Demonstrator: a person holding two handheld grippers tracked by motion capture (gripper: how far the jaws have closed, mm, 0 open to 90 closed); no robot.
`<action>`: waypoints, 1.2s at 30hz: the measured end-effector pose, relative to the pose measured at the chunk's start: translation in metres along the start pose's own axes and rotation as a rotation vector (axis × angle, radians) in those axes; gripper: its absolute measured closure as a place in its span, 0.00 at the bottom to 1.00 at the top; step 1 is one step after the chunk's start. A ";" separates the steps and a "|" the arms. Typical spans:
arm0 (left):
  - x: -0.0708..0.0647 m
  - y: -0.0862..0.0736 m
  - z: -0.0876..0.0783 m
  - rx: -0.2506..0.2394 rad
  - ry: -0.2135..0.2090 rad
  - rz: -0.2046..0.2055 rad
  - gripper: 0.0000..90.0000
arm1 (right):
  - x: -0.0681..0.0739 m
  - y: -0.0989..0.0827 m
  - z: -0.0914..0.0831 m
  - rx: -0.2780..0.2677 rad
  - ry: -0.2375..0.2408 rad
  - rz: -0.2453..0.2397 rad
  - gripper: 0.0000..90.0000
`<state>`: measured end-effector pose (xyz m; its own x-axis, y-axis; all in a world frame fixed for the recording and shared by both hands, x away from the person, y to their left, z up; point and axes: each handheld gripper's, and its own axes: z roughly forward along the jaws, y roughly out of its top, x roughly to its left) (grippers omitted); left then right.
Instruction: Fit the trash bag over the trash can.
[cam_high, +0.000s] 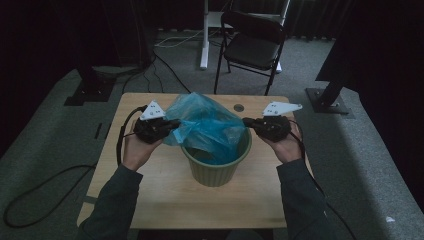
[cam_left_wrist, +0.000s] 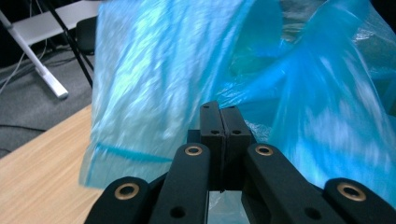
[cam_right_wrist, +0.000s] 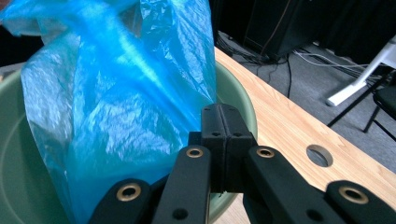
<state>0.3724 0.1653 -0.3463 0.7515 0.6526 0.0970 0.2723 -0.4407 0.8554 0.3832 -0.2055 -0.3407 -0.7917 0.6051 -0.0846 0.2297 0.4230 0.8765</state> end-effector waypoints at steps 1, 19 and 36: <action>-0.001 0.001 0.000 -0.003 0.000 0.000 0.99 | 0.000 0.001 0.000 -0.007 0.006 -0.001 0.93; -0.005 0.006 0.004 -0.007 -0.006 0.015 0.99 | 0.012 0.043 0.011 -0.065 0.064 -0.032 0.72; -0.007 0.003 0.000 0.003 0.001 0.031 0.99 | 0.006 0.048 0.040 0.051 -0.067 0.004 1.00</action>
<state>0.3680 0.1593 -0.3442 0.7589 0.6394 0.1238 0.2506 -0.4622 0.8506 0.4120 -0.1544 -0.3184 -0.7516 0.6497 -0.1139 0.2627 0.4533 0.8518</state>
